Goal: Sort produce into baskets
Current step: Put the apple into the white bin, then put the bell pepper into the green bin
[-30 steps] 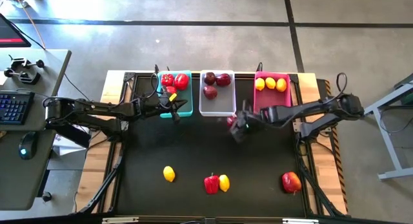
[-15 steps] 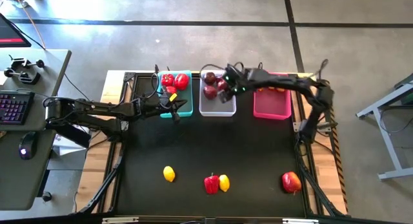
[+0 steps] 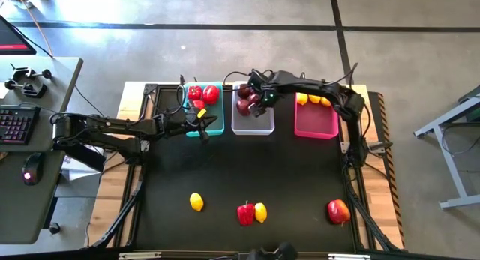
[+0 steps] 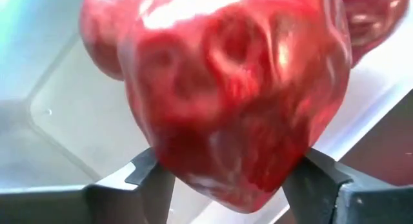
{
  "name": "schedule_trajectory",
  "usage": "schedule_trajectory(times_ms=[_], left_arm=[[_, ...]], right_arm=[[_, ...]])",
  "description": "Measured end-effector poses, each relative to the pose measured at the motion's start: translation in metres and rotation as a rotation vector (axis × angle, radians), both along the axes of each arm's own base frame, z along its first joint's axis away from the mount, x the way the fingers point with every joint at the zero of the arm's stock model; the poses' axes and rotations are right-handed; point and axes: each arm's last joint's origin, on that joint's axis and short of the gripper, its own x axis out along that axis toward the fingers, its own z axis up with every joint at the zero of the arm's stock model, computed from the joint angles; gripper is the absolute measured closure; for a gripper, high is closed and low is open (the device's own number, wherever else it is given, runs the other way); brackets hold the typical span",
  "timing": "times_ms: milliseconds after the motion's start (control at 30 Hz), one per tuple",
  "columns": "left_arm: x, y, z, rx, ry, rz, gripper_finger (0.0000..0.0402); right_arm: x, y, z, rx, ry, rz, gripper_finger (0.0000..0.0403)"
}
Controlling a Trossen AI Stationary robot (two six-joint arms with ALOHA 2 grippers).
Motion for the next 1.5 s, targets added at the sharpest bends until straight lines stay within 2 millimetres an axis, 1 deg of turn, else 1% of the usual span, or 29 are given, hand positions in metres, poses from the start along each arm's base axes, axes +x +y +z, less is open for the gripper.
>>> schedule_trajectory(times_ms=[267, 433, 500, 567, 633, 700, 767, 833, 900, 933, 967, 1100, 1200, 1267, 1367, 1500], left_arm=[[0.000, 0.000, 0.000, 0.000, 0.001, 0.000, 0.0401], [0.000, 0.000, -0.001, -0.003, 0.008, 0.000, 0.0401], [0.000, 0.000, -0.001, -0.010, 0.011, 0.001, 0.0401], [-0.001, 0.000, -0.002, -0.013, 0.018, 0.002, 0.0401], [-0.001, 0.000, -0.003, -0.016, 0.026, 0.002, 0.0401], [-0.001, 0.000, -0.003, -0.023, 0.029, 0.004, 0.0401], [-0.001, 0.000, -0.003, -0.027, 0.028, 0.005, 0.0401], [-0.001, 0.000, -0.003, -0.027, 0.027, 0.005, 0.0401], [-0.001, 0.000, -0.003, -0.027, 0.027, 0.005, 0.0401], [-0.001, 0.000, -0.003, -0.028, 0.026, 0.000, 0.0401], [-0.001, -0.001, -0.003, -0.030, 0.026, -0.005, 0.0401], [-0.001, -0.001, -0.003, -0.039, 0.022, -0.036, 0.0401], [0.000, -0.002, -0.003, -0.046, 0.019, -0.059, 0.0401], [0.000, -0.003, -0.003, -0.052, 0.018, -0.077, 0.0401], [0.000, -0.003, -0.003, -0.053, 0.017, -0.078, 0.0401], [0.000, -0.003, -0.003, -0.060, 0.015, -0.105, 0.0401]], right_arm=[[-0.001, 0.000, 0.000, -0.046, 0.040, -0.004, 0.0118], [-0.001, 0.001, 0.000, -0.077, 0.066, 0.055, 0.0111], [0.000, 0.003, 0.000, -0.078, 0.070, 0.071, 0.0115], [0.000, 0.007, 0.002, -0.080, 0.083, 0.087, 0.0127], [0.001, 0.013, 0.007, -0.120, 0.097, 0.114, 0.0152], [0.002, 0.023, 0.018, -0.172, 0.101, 0.136, 0.0191], [0.003, 0.036, 0.027, -0.215, 0.093, 0.160, 0.0242], [0.003, 0.051, 0.034, -0.244, 0.070, 0.184, 0.0302], [0.002, 0.068, 0.035, -0.265, 0.022, 0.202, 0.0363], [0.001, 0.077, 0.035, -0.273, -0.010, 0.203, 0.0383], [-0.002, 0.085, 0.035, -0.278, -0.044, 0.196, 0.0391], [-0.015, 0.124, 0.029, -0.273, -0.181, 0.144, 0.0379], [-0.028, 0.155, 0.026, -0.258, -0.257, 0.124, 0.0394], [-0.038, 0.176, 0.023, -0.254, -0.281, 0.128, 0.0400], [-0.052, 0.207, 0.020, -0.272, -0.300, 0.135, 0.0395], [-0.065, 0.241, 0.015, -0.205, -0.316, 0.180, 0.0401]])
